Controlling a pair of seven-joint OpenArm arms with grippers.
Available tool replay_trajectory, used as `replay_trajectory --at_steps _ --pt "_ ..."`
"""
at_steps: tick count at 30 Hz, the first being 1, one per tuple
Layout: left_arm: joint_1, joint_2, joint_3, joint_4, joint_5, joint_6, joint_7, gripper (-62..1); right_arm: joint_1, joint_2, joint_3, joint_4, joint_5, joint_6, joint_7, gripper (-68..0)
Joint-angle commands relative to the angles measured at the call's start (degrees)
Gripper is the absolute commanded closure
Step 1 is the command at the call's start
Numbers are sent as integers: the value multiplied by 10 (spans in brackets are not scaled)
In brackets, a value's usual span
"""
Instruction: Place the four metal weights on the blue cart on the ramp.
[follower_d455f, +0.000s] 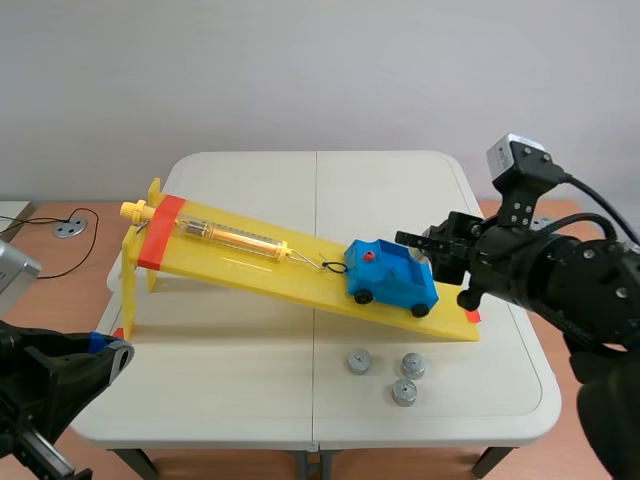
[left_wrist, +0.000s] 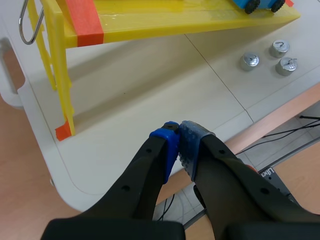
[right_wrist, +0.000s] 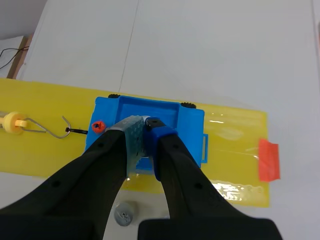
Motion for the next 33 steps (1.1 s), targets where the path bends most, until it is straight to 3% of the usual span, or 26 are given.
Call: replay_trajectory --at_steps 1,17,28,33 --pt "-2 4 -9 26 -43 -12 -50 -40 63 3 -17 38 26 28 75 -6" --pt "-2 4 -9 26 -42 -12 -50 -40 142 -26 -17 -80 -19 35 117 -7" --pt "-2 4 -9 26 -42 -12 -50 -40 148 -34 -17 -85 -39 30 125 -7" --pt "-2 4 -9 26 -42 -12 -50 -40 148 -34 -17 -85 -44 30 130 -131"
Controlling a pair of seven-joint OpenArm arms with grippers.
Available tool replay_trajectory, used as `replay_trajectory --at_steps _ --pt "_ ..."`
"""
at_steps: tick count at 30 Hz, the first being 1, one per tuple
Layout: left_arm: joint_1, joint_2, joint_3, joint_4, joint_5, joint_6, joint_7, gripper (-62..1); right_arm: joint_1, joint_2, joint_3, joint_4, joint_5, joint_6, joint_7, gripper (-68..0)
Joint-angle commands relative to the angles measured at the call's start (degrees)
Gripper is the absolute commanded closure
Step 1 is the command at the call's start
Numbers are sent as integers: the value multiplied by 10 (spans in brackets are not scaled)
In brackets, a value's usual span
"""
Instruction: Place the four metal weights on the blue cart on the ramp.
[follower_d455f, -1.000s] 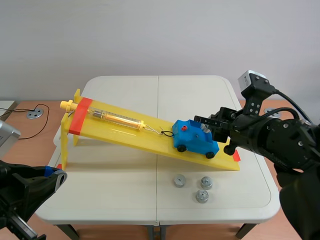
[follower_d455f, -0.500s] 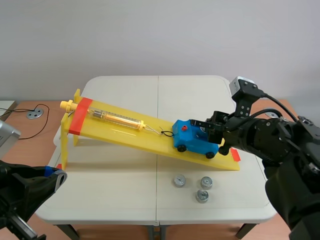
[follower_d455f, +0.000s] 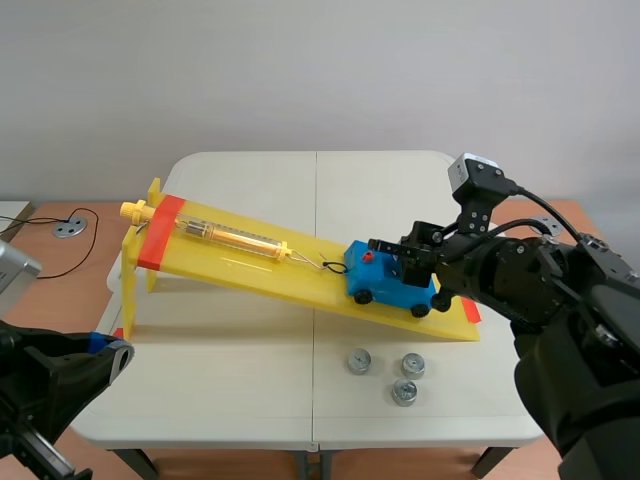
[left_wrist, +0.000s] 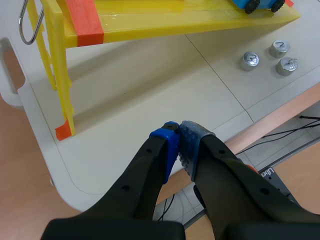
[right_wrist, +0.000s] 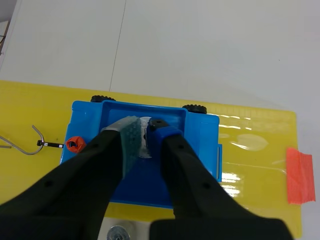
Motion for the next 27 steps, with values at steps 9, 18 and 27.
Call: replay_trajectory --at_steps 9,18,27 --pt "-2 5 -9 26 -42 -12 -50 -40 64 3 37 84 30 44 82 -281" --pt "-2 5 -9 26 -42 -12 -50 -40 -26 71 66 262 74 66 27 -287" --pt "-2 5 -9 26 -42 -12 -50 -40 -150 180 65 370 101 86 -11 -287"
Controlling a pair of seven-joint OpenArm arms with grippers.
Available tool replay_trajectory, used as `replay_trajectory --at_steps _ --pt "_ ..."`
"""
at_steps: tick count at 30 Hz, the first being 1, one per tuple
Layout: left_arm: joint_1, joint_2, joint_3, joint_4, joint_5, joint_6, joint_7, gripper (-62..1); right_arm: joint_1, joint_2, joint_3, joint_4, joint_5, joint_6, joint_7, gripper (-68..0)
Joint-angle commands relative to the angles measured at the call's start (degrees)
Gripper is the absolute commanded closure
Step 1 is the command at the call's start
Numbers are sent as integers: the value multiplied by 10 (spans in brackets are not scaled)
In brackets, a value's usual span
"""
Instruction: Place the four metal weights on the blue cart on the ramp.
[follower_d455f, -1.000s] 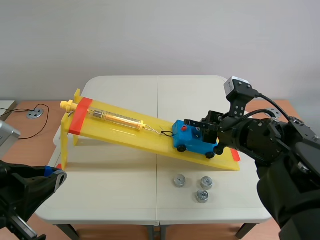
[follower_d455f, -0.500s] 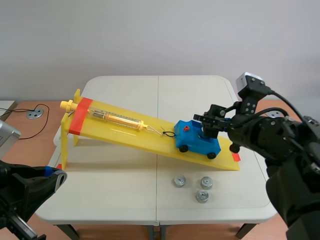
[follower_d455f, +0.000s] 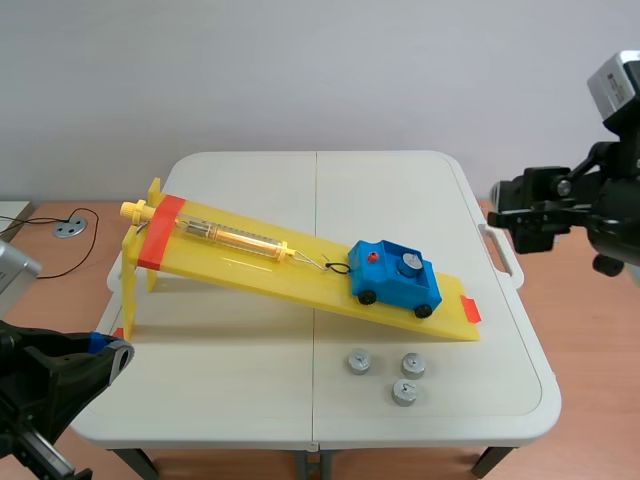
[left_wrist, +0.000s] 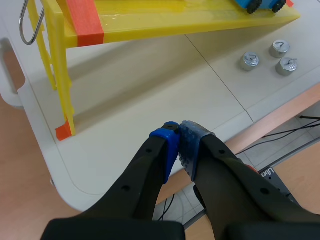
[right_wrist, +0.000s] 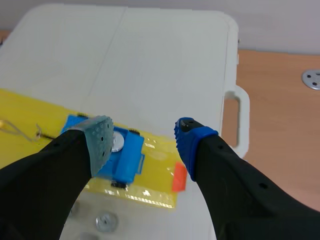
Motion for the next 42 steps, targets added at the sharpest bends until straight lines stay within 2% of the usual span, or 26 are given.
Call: replay_trajectory --at_steps 1,5,9,12,15,17,25,32,35,42 --pt "-2 4 -9 26 -42 -12 -50 -40 -5 58 -3 50 54 33 45 -287" --pt "-2 4 -9 26 -42 -12 -50 -40 -49 107 -3 58 68 52 38 -287" --pt "-2 4 -9 26 -42 -12 -50 -40 -70 138 -10 58 64 56 36 -287" --pt "-2 4 -9 26 -42 -12 -50 -40 -75 146 -31 56 38 56 42 -287" --pt "-2 4 -9 26 -42 -12 -50 -40 -73 146 -71 41 -2 56 70 -287" --pt "-2 4 -9 26 -42 -12 -50 -40 -71 145 -103 26 -27 46 86 -287" --pt "-2 4 -9 26 -42 -12 -49 -40 -31 115 -188 -56 -118 16 131 -287" --pt "-2 4 -9 26 -42 -12 -49 -40 18 77 -236 -137 -144 14 150 -286" --pt "-2 4 -9 26 -42 -12 -49 -40 31 62 -252 -169 -154 3 159 -286" --pt "-2 4 -9 26 -42 -12 -49 -40 45 38 -276 -208 -167 0 167 -279"
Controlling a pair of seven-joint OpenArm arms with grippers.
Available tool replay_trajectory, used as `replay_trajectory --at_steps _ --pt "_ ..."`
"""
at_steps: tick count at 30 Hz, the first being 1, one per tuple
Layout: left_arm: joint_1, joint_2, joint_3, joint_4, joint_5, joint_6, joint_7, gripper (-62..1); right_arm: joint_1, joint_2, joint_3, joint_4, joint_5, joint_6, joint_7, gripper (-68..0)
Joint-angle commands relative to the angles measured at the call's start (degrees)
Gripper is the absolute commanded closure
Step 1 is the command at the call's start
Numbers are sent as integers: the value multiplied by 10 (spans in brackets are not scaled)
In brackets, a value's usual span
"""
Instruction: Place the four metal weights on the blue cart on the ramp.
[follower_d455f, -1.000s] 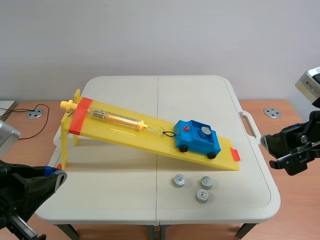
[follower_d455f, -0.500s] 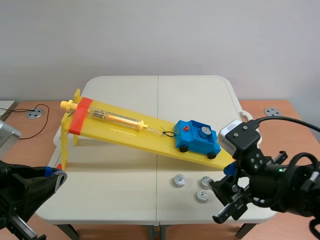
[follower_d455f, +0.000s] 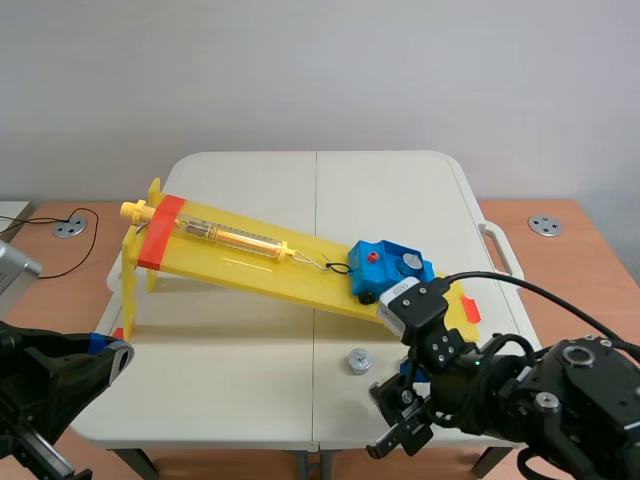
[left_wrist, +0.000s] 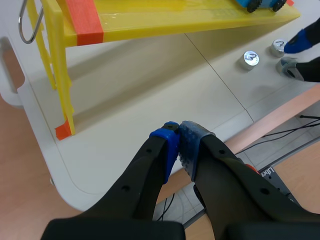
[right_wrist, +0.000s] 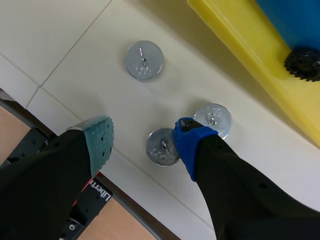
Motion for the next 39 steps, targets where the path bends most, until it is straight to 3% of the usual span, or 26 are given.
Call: replay_trajectory --at_steps 1,10,15,21,24,33,39 --pt "-2 4 -9 26 -42 -12 -51 -40 38 4 11 46 15 -15 68 -278" --pt "-2 4 -9 26 -42 -12 -51 -40 38 3 1 19 15 -52 64 -233" --pt "-2 4 -9 26 -42 -12 -51 -40 35 4 1 18 15 -79 44 -134" --pt "-2 4 -9 26 -42 -12 -51 -40 33 5 1 17 12 -101 19 -106" --pt "-2 4 -9 26 -42 -12 -51 -40 33 5 1 17 2 -118 16 -29" --pt "-2 4 -9 26 -42 -12 -51 -40 33 9 19 29 8 -122 39 -7" --pt "-2 4 -9 26 -42 -12 -51 -40 27 17 57 83 51 -110 16 -7"
